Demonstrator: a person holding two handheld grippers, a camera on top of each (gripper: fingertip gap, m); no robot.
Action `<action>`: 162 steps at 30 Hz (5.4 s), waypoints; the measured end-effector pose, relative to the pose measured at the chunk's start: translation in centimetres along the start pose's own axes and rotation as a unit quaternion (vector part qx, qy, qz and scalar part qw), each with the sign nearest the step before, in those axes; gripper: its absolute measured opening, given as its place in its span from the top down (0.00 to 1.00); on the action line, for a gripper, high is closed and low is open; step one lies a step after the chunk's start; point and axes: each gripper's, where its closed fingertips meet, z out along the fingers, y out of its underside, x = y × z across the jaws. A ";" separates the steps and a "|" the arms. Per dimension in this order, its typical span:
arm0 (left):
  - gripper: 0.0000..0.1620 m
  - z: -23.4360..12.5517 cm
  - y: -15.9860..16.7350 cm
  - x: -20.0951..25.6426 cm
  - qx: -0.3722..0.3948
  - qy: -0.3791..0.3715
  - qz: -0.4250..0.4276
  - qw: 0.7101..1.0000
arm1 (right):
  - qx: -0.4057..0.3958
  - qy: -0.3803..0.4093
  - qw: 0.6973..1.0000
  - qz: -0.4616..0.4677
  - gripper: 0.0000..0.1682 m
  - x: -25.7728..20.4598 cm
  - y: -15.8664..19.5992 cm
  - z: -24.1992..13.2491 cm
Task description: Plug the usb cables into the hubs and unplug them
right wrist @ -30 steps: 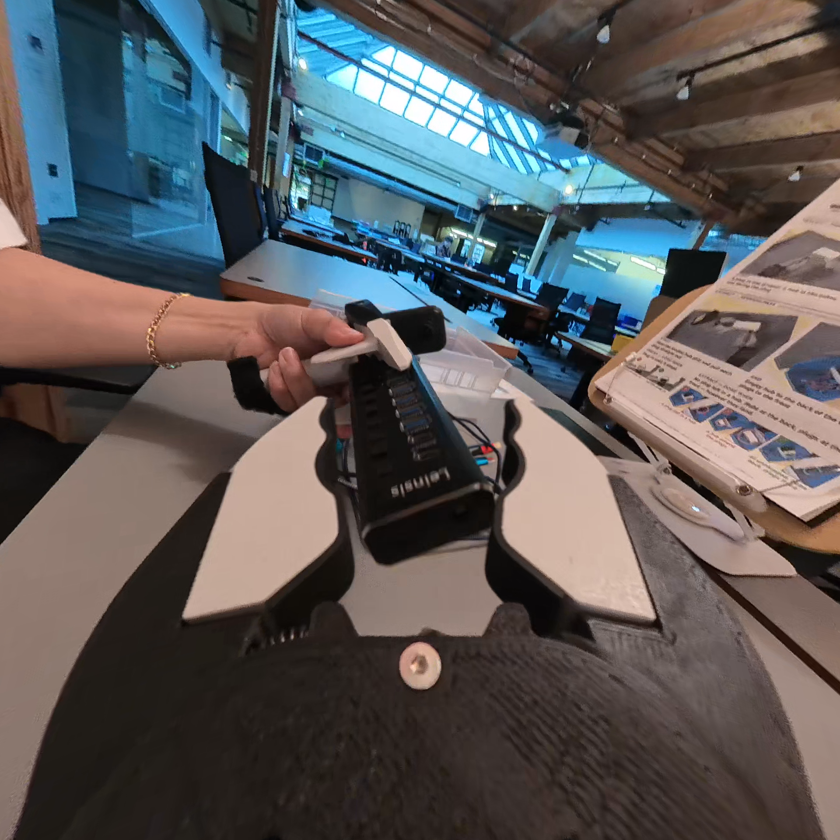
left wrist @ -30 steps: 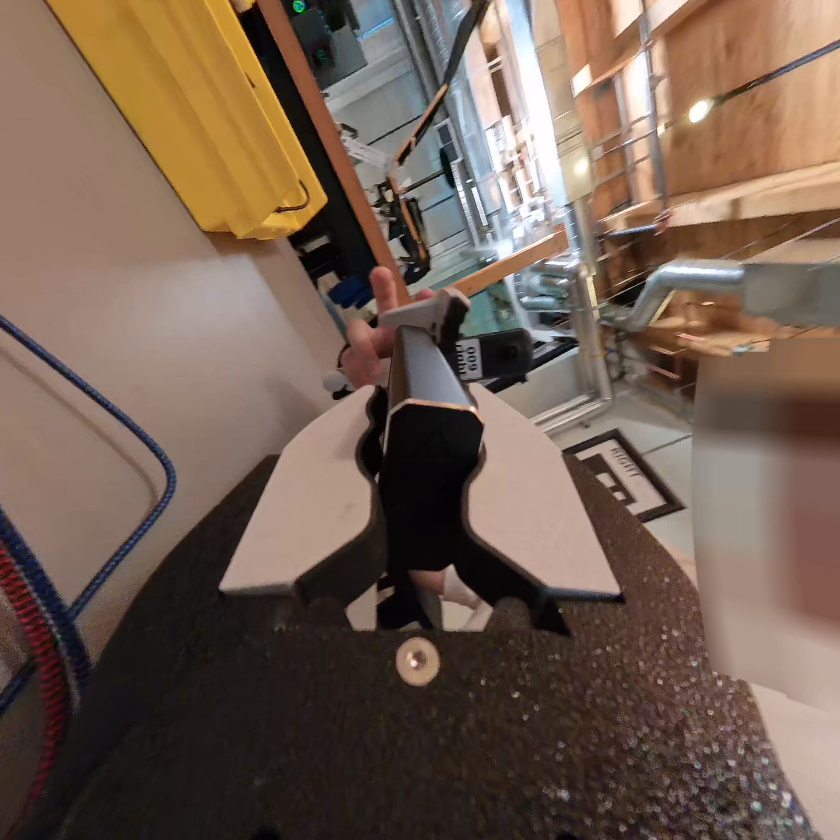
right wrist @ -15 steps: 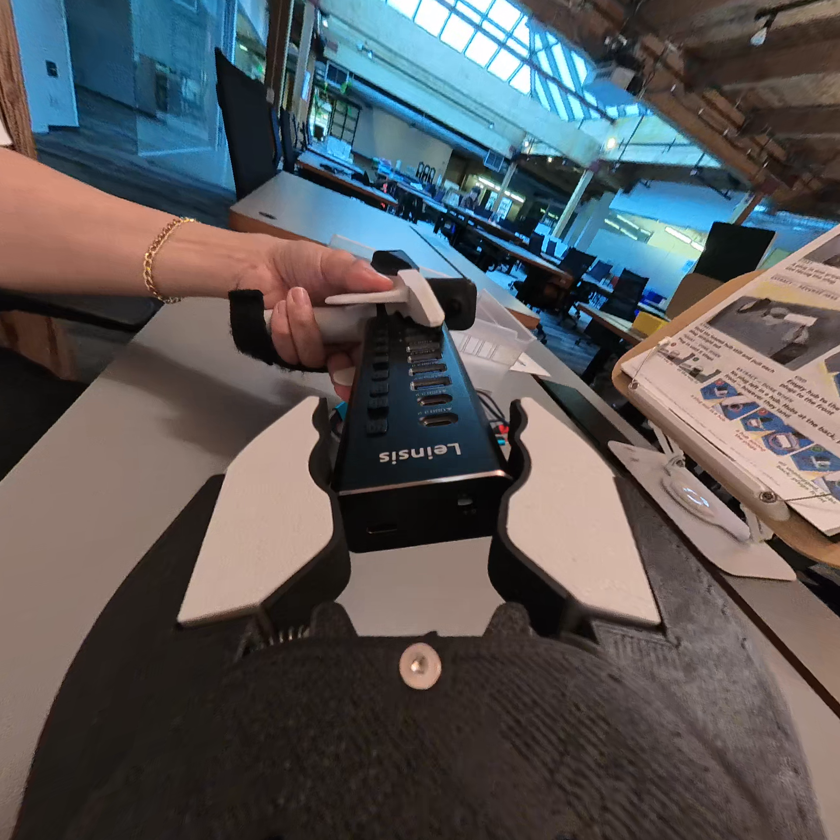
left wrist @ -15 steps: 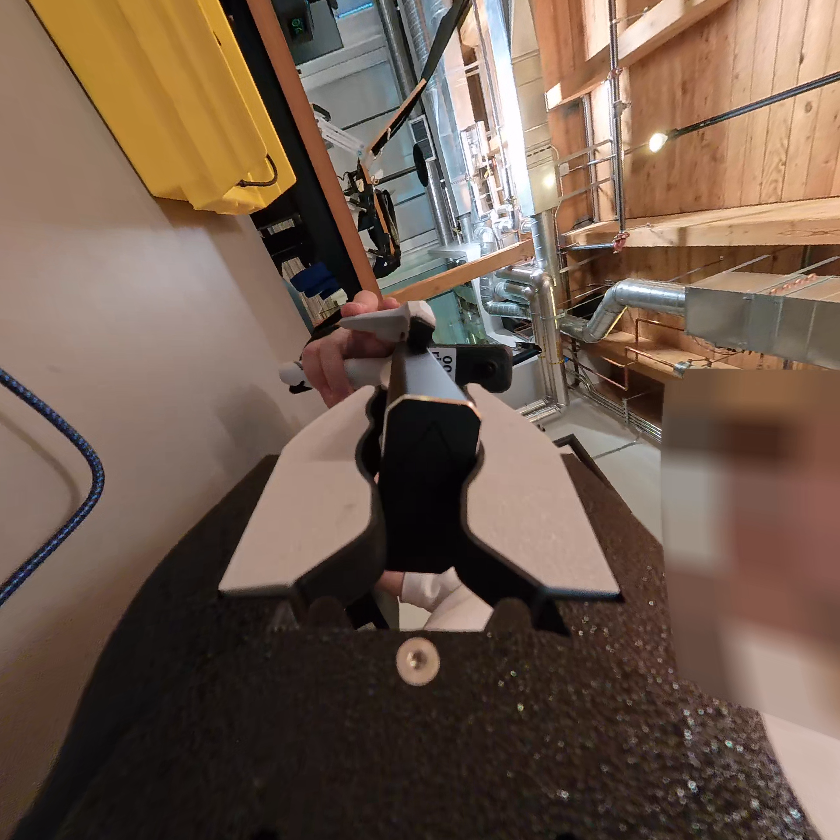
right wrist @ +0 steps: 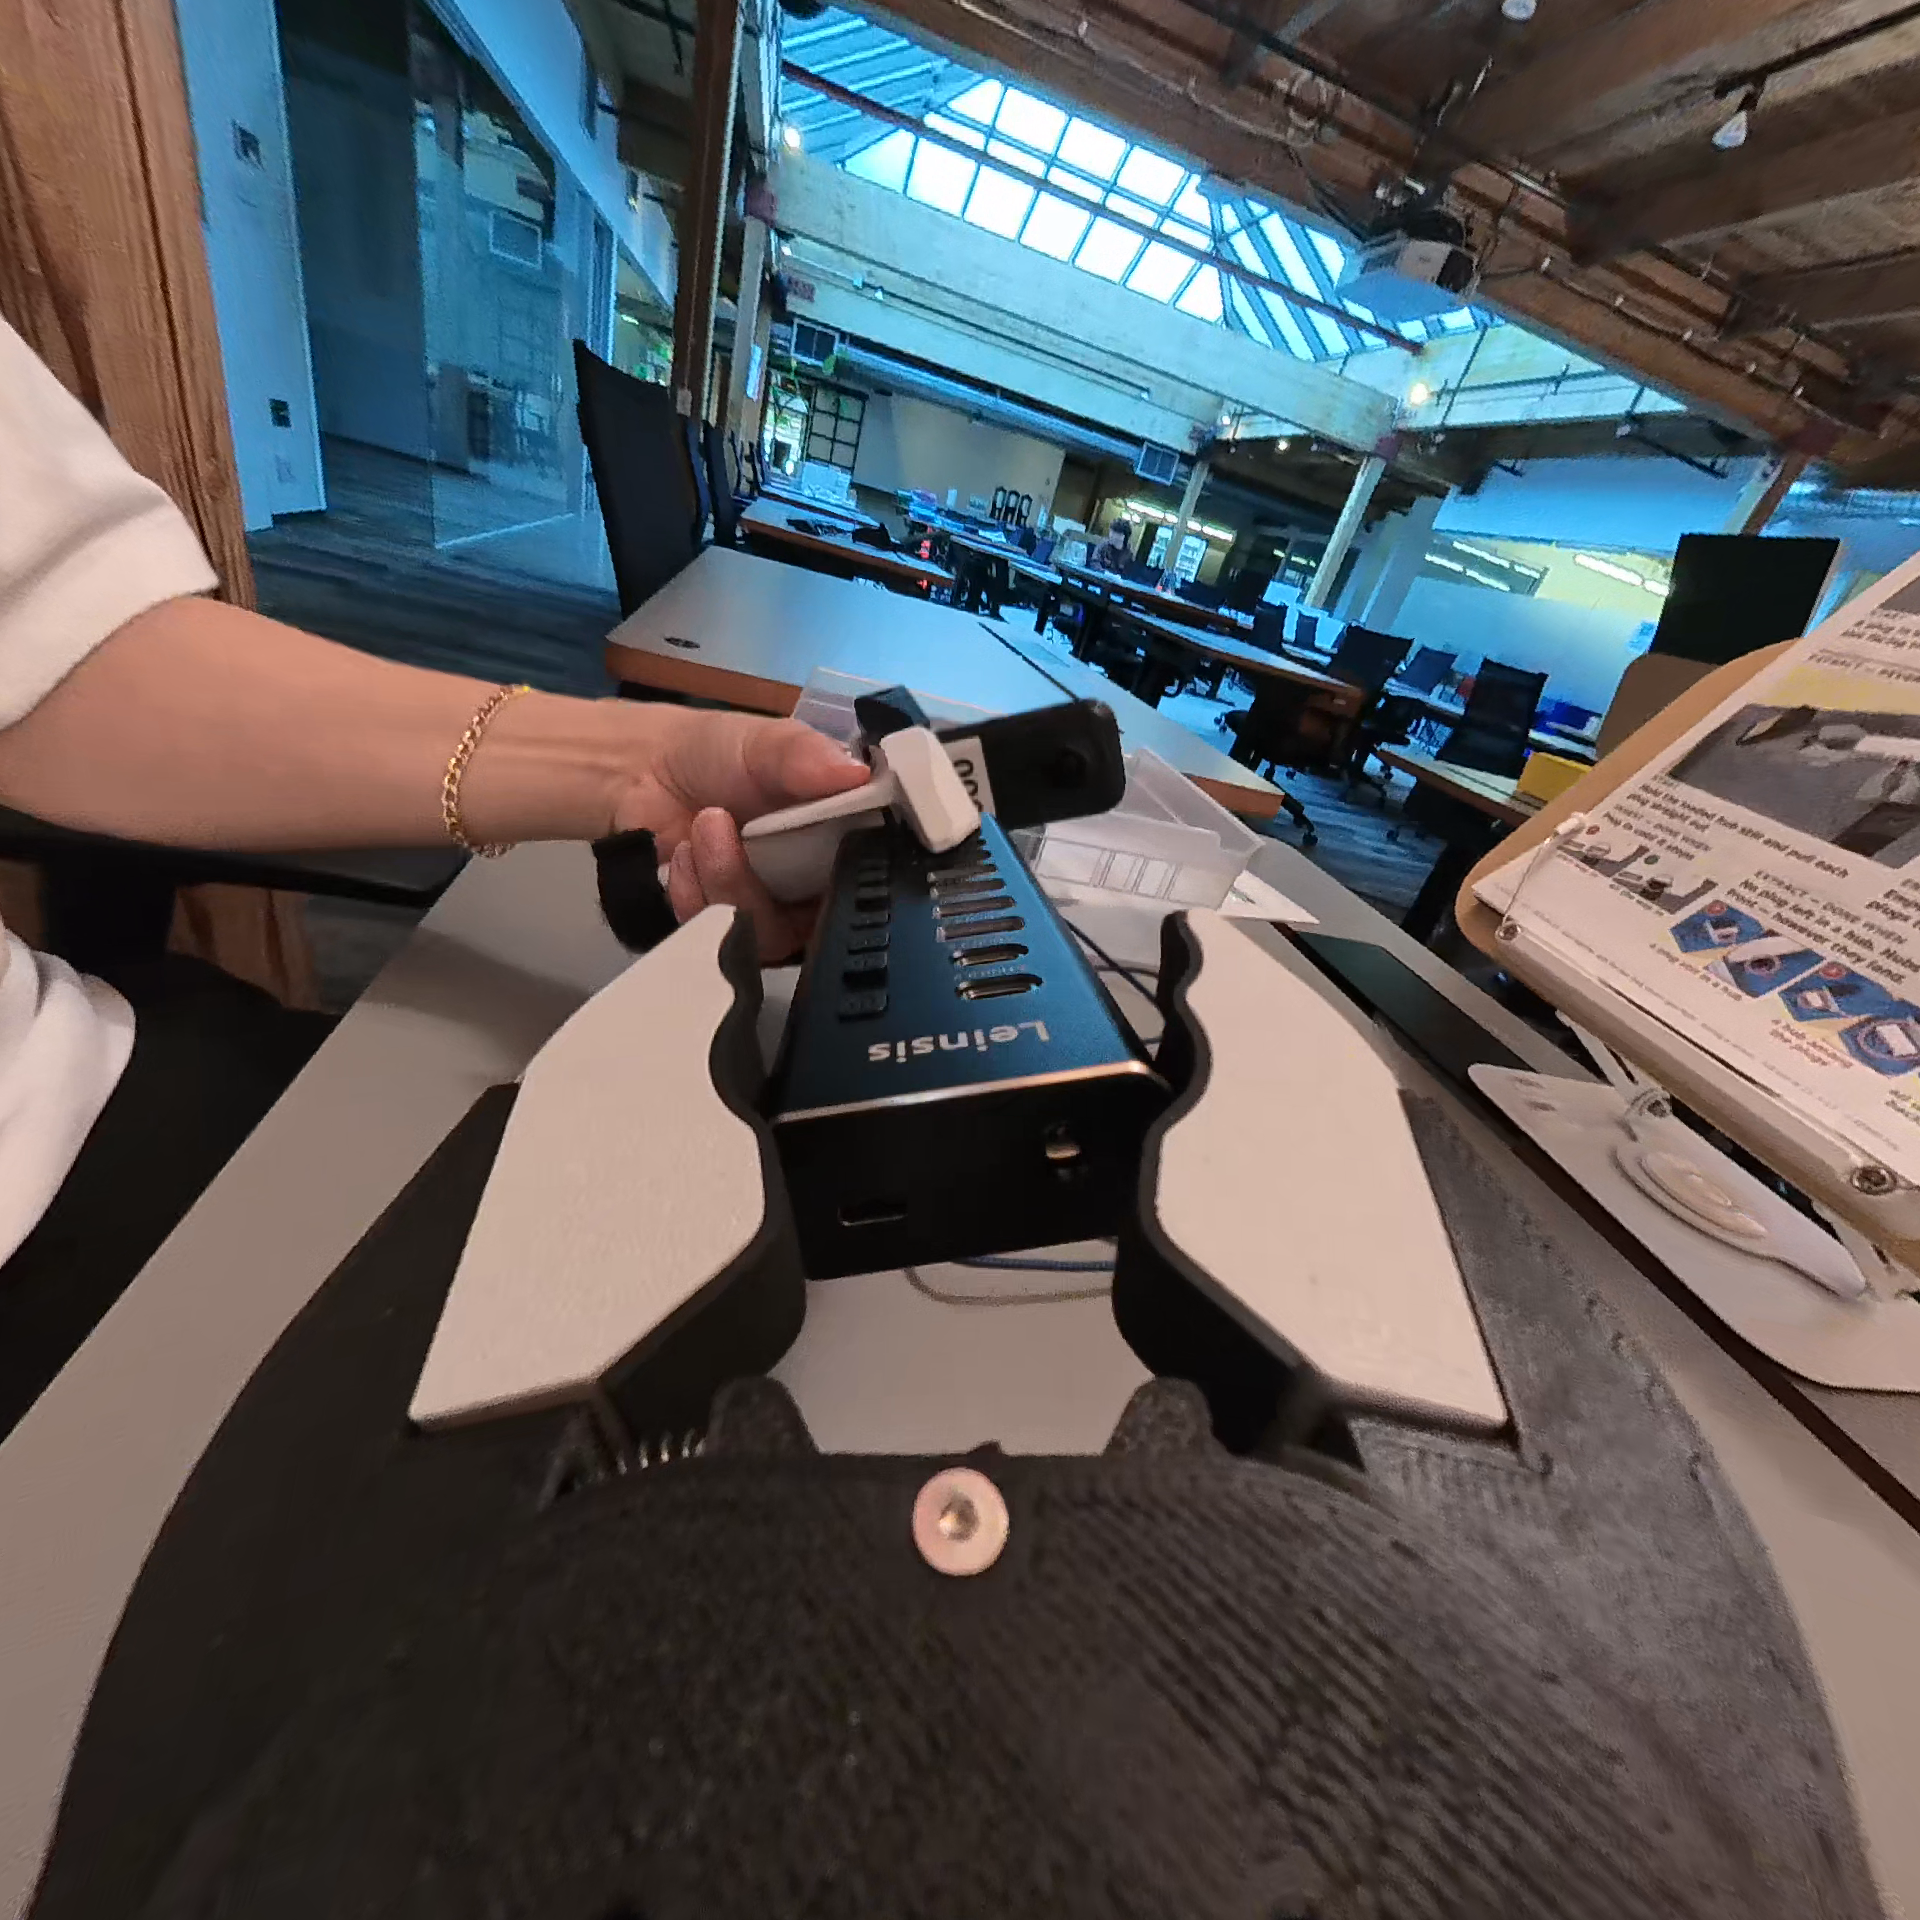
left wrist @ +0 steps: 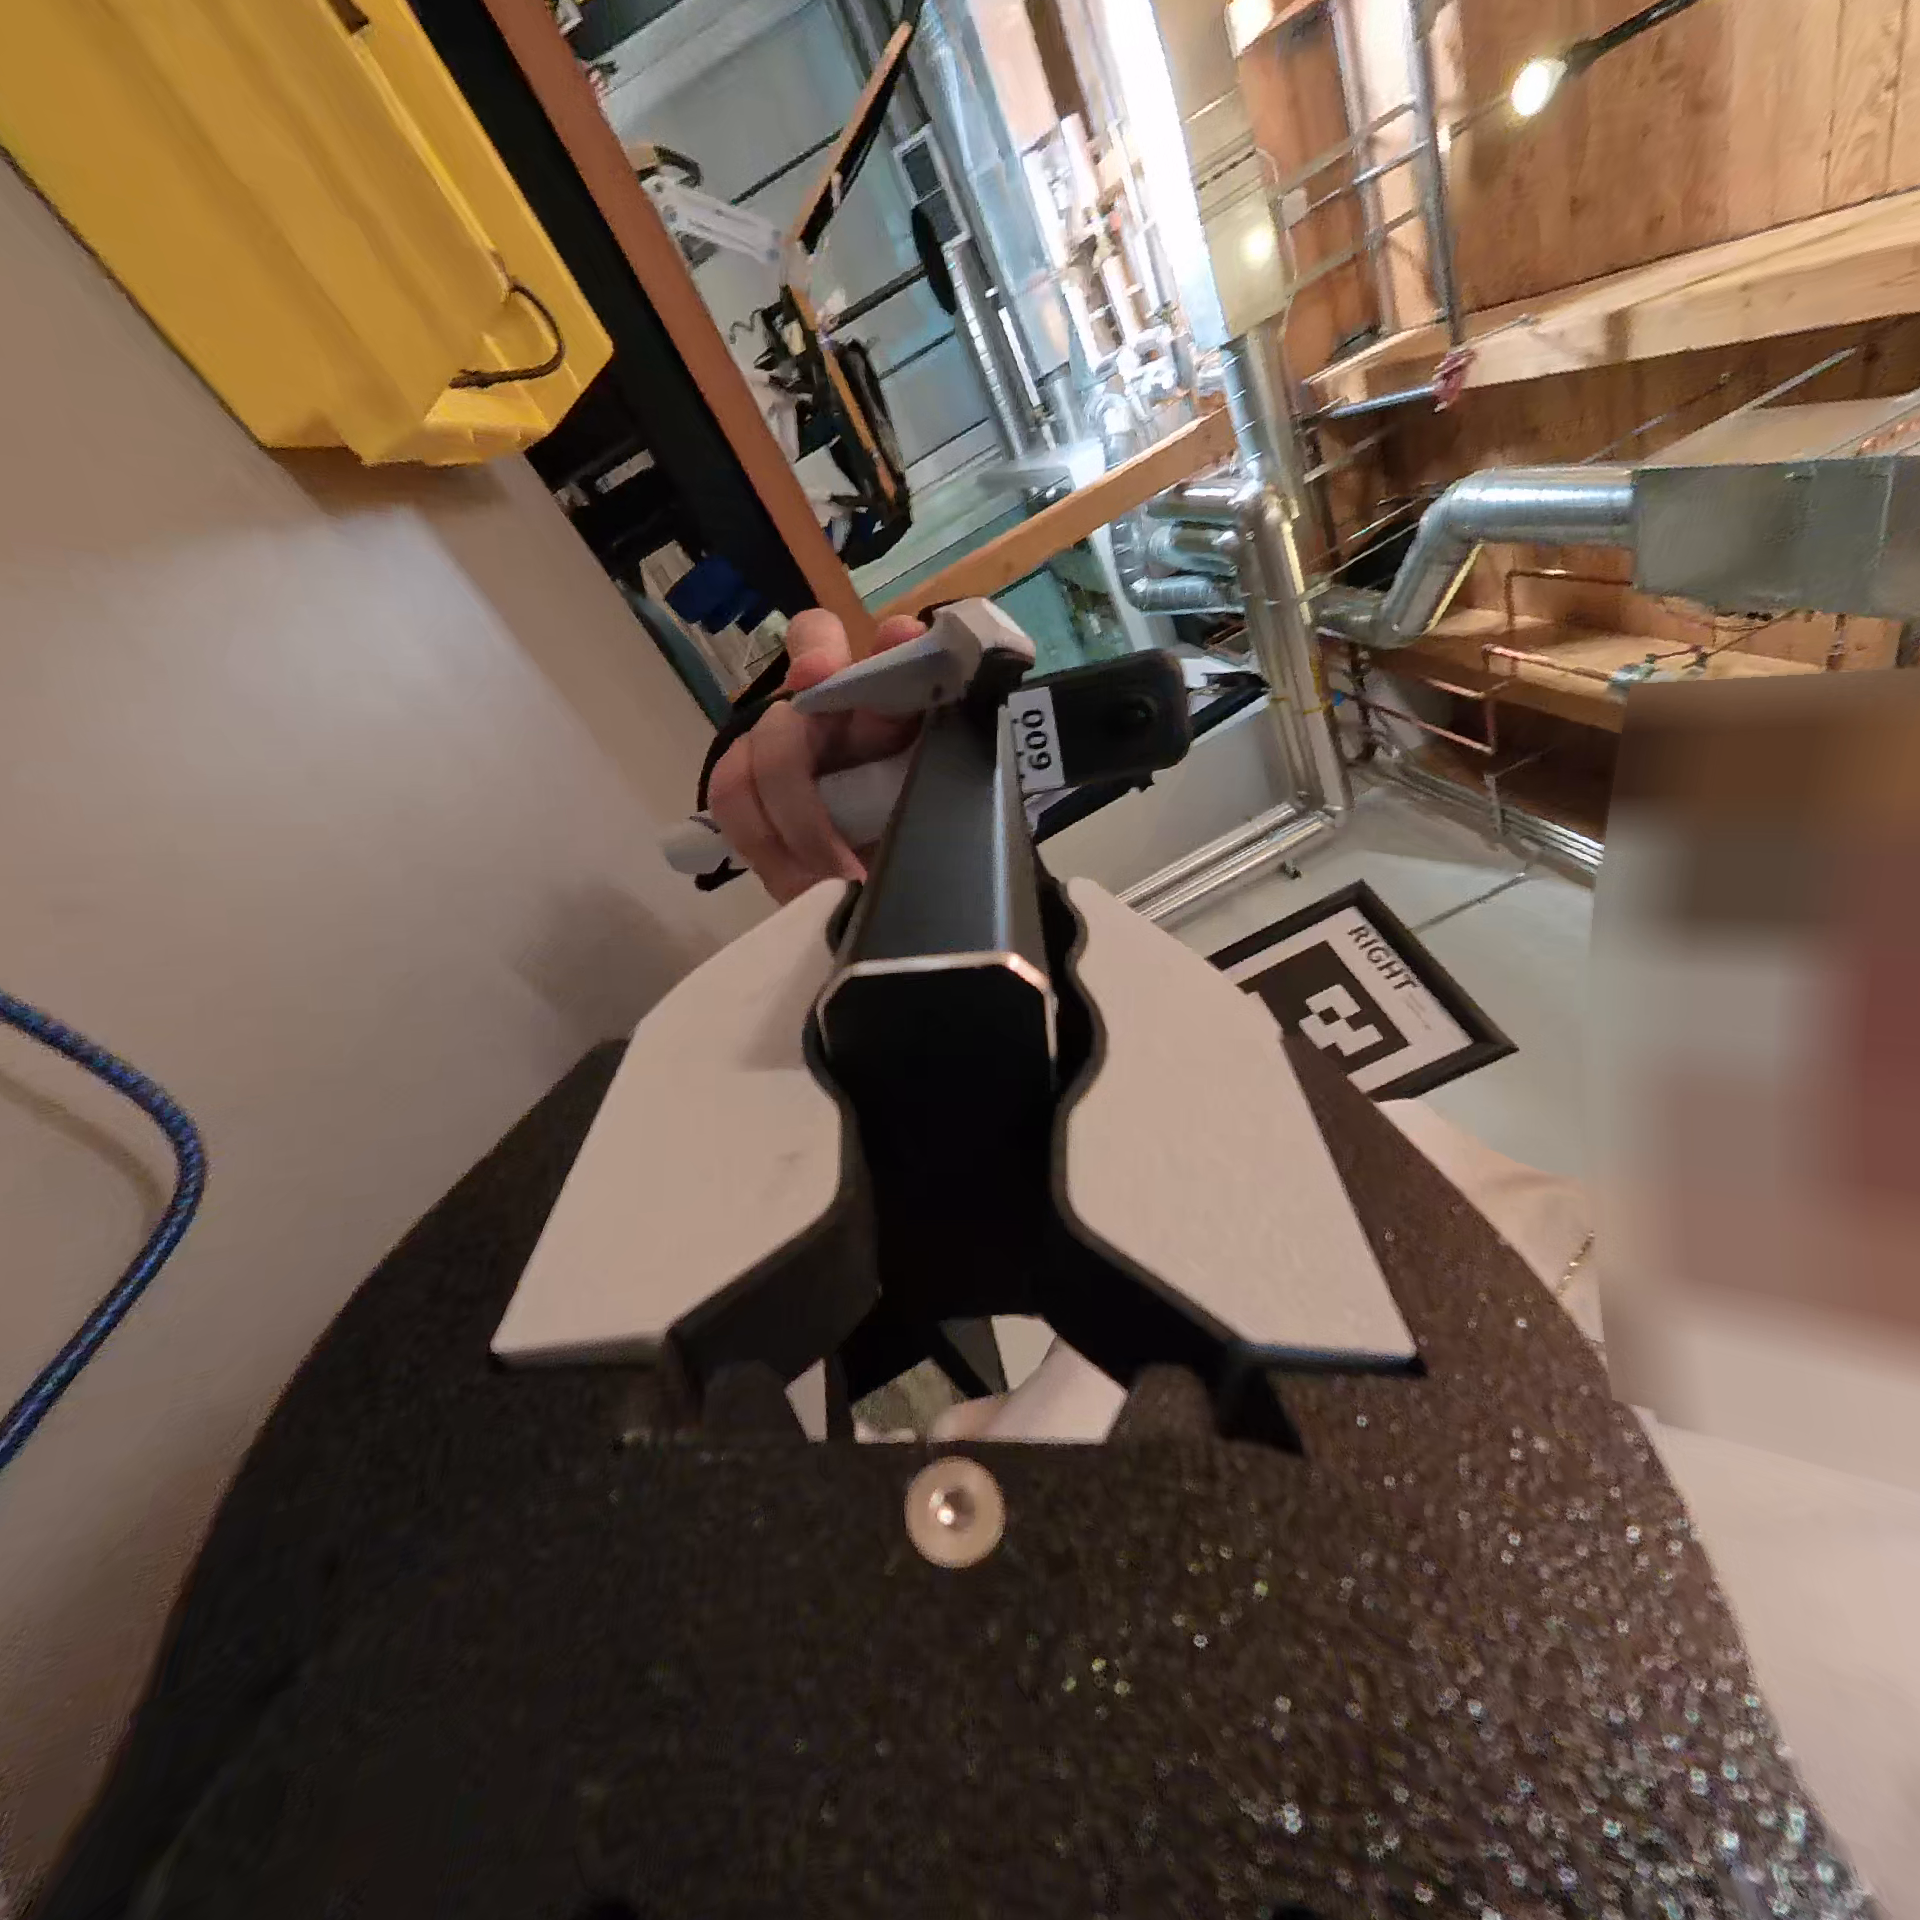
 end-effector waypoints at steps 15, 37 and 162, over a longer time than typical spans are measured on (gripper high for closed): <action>0.81 2.8 -0.3 2.0 0.089 0.171 -0.106 0.975 | 0.116 -0.005 0.992 0.057 0.48 -0.2 -2.2 0.8; 0.57 6.4 -0.3 5.0 -0.106 -0.240 0.565 0.783 | -0.067 0.030 0.997 0.012 0.57 -0.1 1.3 3.7; 0.99 -4.8 4.1 0.8 -0.199 -0.226 0.327 0.896 | 0.237 -0.083 0.938 0.240 0.56 2.3 -1.0 -5.7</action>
